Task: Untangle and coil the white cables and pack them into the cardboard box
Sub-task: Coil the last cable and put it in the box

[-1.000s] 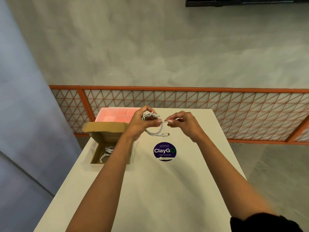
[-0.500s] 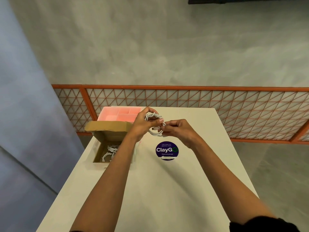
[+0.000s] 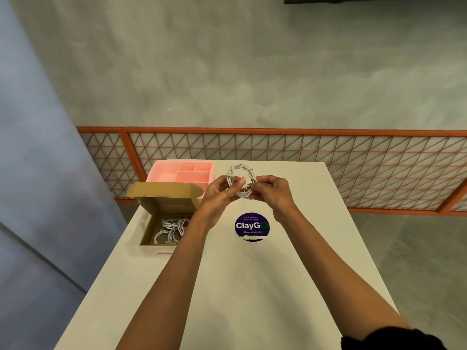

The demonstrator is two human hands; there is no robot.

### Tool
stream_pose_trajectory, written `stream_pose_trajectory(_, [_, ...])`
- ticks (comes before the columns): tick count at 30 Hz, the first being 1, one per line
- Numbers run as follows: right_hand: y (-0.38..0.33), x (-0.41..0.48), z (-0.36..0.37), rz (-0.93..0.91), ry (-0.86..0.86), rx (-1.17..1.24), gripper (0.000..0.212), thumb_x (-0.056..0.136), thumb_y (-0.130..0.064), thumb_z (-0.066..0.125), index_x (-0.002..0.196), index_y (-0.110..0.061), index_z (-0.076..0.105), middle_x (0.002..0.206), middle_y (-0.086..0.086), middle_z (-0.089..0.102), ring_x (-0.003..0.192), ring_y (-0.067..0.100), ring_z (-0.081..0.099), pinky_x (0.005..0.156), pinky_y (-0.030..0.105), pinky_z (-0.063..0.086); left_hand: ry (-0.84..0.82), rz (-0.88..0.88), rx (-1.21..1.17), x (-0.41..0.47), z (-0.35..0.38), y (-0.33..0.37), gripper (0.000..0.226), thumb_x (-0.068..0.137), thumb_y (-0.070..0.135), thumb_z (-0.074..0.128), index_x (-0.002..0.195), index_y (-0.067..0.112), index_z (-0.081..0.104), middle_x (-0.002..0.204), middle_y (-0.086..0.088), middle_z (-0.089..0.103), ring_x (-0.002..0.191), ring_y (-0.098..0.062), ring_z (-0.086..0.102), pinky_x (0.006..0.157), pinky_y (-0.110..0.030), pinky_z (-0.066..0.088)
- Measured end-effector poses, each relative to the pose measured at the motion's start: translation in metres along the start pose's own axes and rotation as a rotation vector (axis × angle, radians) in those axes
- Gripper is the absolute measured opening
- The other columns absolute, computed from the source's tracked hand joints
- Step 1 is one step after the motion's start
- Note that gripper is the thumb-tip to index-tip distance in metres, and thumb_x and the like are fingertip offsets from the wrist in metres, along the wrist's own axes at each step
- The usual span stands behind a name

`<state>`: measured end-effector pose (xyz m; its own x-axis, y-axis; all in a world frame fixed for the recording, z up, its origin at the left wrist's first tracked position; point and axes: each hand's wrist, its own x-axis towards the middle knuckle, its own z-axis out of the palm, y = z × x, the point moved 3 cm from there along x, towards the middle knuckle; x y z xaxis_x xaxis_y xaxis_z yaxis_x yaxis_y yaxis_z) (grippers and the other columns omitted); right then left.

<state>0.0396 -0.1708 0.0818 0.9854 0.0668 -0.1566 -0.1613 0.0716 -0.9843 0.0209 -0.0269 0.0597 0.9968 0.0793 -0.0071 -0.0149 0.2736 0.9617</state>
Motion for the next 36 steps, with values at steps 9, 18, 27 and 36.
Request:
stream_pose_trajectory(9, [0.003, 0.002, 0.001, -0.011, 0.016, -0.034, 0.019, 0.086, -0.010, 0.066, 0.104, -0.005, 0.061, 0.092, 0.008, 0.069, 0.070, 0.011, 0.064, 0.057, 0.016, 0.049, 0.062, 0.159, -0.055, -0.005, 0.004, -0.005, 0.013, 0.094, 0.008, 0.055, 0.097, 0.009, 0.068, 0.091, 0.002, 0.074, 0.093, -0.013, 0.068, 0.082, -0.023, 0.053])
stream_pose_trajectory(18, [0.010, 0.009, 0.002, 0.105, 0.041, 0.116, 0.030, 0.081, -0.004, 0.072, 0.103, 0.015, 0.064, 0.096, 0.025, 0.068, 0.081, 0.029, 0.067, 0.082, 0.032, 0.056, 0.155, 0.272, 0.064, -0.010, 0.010, 0.000, 0.010, 0.092, 0.011, 0.058, 0.100, 0.011, 0.064, 0.093, 0.000, 0.072, 0.090, -0.009, 0.067, 0.079, -0.022, 0.053])
stream_pose_trajectory(27, [-0.001, 0.011, 0.002, -0.012, -0.058, -0.080, 0.031, 0.082, 0.005, 0.062, 0.112, 0.001, 0.066, 0.095, 0.011, 0.069, 0.085, 0.021, 0.063, 0.077, 0.028, 0.052, 0.102, 0.233, -0.010, -0.012, 0.010, -0.002, 0.010, 0.094, 0.007, 0.054, 0.099, 0.009, 0.062, 0.084, 0.003, 0.075, 0.085, -0.011, 0.070, 0.083, -0.026, 0.055])
stream_pose_trajectory(36, [0.008, 0.008, 0.005, 0.097, -0.244, 0.116, 0.030, 0.087, 0.004, 0.060, 0.113, -0.010, 0.053, 0.093, -0.001, 0.068, 0.091, 0.010, 0.061, 0.084, 0.029, 0.039, 0.096, 0.059, -0.154, -0.010, 0.005, -0.011, 0.015, 0.099, 0.014, 0.046, 0.097, 0.014, 0.061, 0.081, 0.009, 0.074, 0.084, -0.004, 0.068, 0.074, -0.017, 0.053])
